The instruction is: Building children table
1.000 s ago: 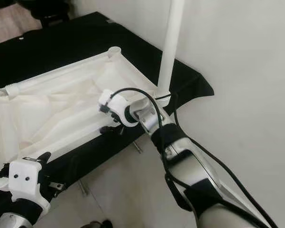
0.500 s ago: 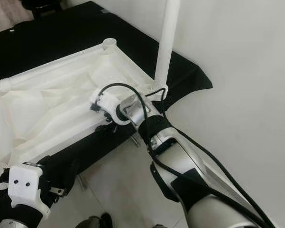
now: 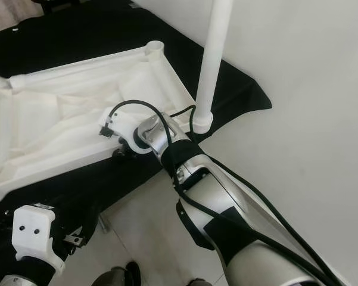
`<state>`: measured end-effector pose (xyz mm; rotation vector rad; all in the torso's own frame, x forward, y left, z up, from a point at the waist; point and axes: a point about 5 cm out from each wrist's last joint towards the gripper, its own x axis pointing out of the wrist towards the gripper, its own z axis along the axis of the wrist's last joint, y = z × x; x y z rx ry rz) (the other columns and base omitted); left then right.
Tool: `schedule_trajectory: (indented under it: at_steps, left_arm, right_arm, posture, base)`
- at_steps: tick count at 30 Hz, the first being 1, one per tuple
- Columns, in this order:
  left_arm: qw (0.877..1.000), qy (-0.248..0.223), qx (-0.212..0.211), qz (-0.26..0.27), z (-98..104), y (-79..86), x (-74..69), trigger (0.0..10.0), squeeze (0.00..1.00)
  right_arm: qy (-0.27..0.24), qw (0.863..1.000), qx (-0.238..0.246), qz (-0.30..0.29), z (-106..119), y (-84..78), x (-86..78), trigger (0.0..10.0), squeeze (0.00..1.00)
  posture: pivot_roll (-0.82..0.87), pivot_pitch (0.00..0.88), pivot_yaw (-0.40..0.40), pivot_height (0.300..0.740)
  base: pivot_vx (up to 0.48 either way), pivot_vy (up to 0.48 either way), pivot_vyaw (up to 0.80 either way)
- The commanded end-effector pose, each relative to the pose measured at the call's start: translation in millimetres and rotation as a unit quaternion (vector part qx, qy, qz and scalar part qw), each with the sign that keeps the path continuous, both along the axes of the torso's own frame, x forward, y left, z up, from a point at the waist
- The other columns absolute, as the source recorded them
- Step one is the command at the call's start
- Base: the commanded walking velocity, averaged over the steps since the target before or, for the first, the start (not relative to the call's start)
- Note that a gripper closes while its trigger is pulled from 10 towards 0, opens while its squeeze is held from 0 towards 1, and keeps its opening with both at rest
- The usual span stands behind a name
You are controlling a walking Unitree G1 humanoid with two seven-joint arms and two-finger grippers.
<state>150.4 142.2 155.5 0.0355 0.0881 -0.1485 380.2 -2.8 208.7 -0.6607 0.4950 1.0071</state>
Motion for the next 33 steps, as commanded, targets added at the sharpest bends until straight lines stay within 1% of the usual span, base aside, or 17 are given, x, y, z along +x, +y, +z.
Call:
schedule_trajectory:
  at_steps: [1,9,12,13,14,15,16,17,18,19,20,21,22,23,25,28,33]
  left_arm:
    - [1.000,0.001,0.003,0.006,1,0.4,-1.7,10.0,0.00]
    - [1.000,-0.002,0.002,0.009,1,-0.4,-1.0,10.0,0.00]
    - [1.000,-0.002,0.002,0.009,1,-0.4,-1.0,10.0,0.00]
    - [1.000,-0.002,0.002,0.009,1,-0.6,-0.8,10.0,0.00]
    - [1.000,-0.002,0.002,0.009,1,-0.6,-0.8,10.0,0.00]
    - [1.000,-0.002,0.002,0.009,1,-0.6,-0.4,10.0,0.00]
    - [1.000,-0.002,0.002,0.009,1,-0.6,-0.4,10.0,0.00]
    - [1.000,-0.002,0.002,0.009,1,-1.0,0.1,10.0,0.00]
    - [1.000,-0.002,0.002,0.009,1,-1.0,0.1,10.0,0.00]
    - [1.000,-0.002,0.002,0.008,1,-1.3,0.4,10.0,0.00]
    - [1.000,-0.002,0.002,0.008,1,-1.4,0.7,10.0,0.00]
    - [1.000,-0.002,0.002,0.008,1,-1.4,0.7,10.0,0.00]
    - [1.000,-0.003,0.002,0.009,0,-1.9,1.1,10.0,0.00]
    - [1.000,-0.003,0.001,0.009,0,-2.4,1.4,10.0,0.00]
    - [1.000,-0.003,0.001,0.009,0,-2.4,1.4,10.0,0.00]
    - [1.000,-0.004,-0.001,0.011,0,-3.0,2.3,10.0,0.00]
    - [1.000,-0.005,-0.007,0.009,0,-3.1,4.0,10.0,0.00]
  right_arm:
    - [0.002,0.999,0.012,-0.046,-3,-3.9,2.9,0.0,0.00]
    - [0.021,0.991,0.114,-0.064,15,40.4,-9.4,0.0,0.00]
    - [0.021,0.991,0.114,-0.064,15,40.4,-9.4,0.0,0.00]
    - [0.005,0.985,0.161,-0.061,26,56.1,-13.2,0.0,0.00]
    - [0.005,0.985,0.161,-0.061,26,56.1,-13.2,0.0,0.00]
    - [-0.016,0.976,0.212,-0.050,39,74.0,-19.1,0.0,0.00]
    - [-0.016,0.976,0.212,-0.050,39,74.0,-19.1,0.0,0.00]
    - [-0.052,0.959,0.275,-0.051,58,93.8,-26.4,1.4,0.00]
    - [-0.052,0.959,0.275,-0.051,58,93.8,-26.4,1.4,0.00]
    - [-0.074,0.943,0.318,-0.057,70,105.3,-31.9,5.0,0.00]
    - [-0.103,0.928,0.352,-0.066,80,113.0,-36.2,10.0,0.00]
    - [-0.103,0.928,0.352,-0.066,80,113.0,-36.2,10.0,0.00]
    - [-0.109,0.915,0.380,-0.080,85,117.0,-38.8,10.0,0.00]
    - [-0.100,0.905,0.405,-0.083,88,120.7,-42.0,10.0,1.00]
    - [-0.100,0.905,0.405,-0.083,88,120.7,-42.0,10.0,1.00]
    - [-0.070,0.886,0.455,-0.065,93,124.6,-48.9,10.0,1.00]
    - [-0.054,0.883,0.466,-0.018,82,118.1,-54.9,10.0,1.00]
  posture:
    - [0.05,0.253,-0.006,0.740]
    - [0.05,0.248,-0.010,0.740]
    - [0.05,0.248,-0.010,0.740]
    - [0.05,0.248,-0.010,0.740]
    - [0.05,0.248,-0.010,0.740]
    - [0.05,0.243,-0.008,0.740]
    - [0.05,0.243,-0.008,0.740]
    - [0.06,0.237,-0.008,0.740]
    - [0.06,0.237,-0.008,0.740]
    - [0.06,0.237,-0.008,0.740]
    - [0.06,0.236,-0.009,0.740]
    - [0.06,0.236,-0.009,0.740]
    - [0.06,0.234,-0.012,0.740]
    - [0.06,0.236,-0.015,0.740]
    - [0.06,0.236,-0.015,0.740]
    - [0.05,0.237,-0.017,0.740]
    - [0.02,0.238,-0.012,0.740]
  base:
    - [0.000,0.000,0.00]
    - [0.000,0.000,0.00]
    - [0.000,0.000,0.00]
    - [0.000,0.000,0.00]
    - [0.000,0.000,0.00]
    - [0.000,0.000,0.00]
    - [0.000,0.000,0.00]
    - [0.000,0.000,0.00]
    - [0.000,0.000,0.00]
    - [0.000,0.000,0.00]
    - [0.000,0.000,0.00]
    - [0.000,0.000,0.00]
    - [0.000,0.000,0.00]
    - [0.000,0.000,0.00]
    - [0.000,0.000,0.00]
    - [0.000,0.000,0.00]
    - [0.000,0.000,0.00]
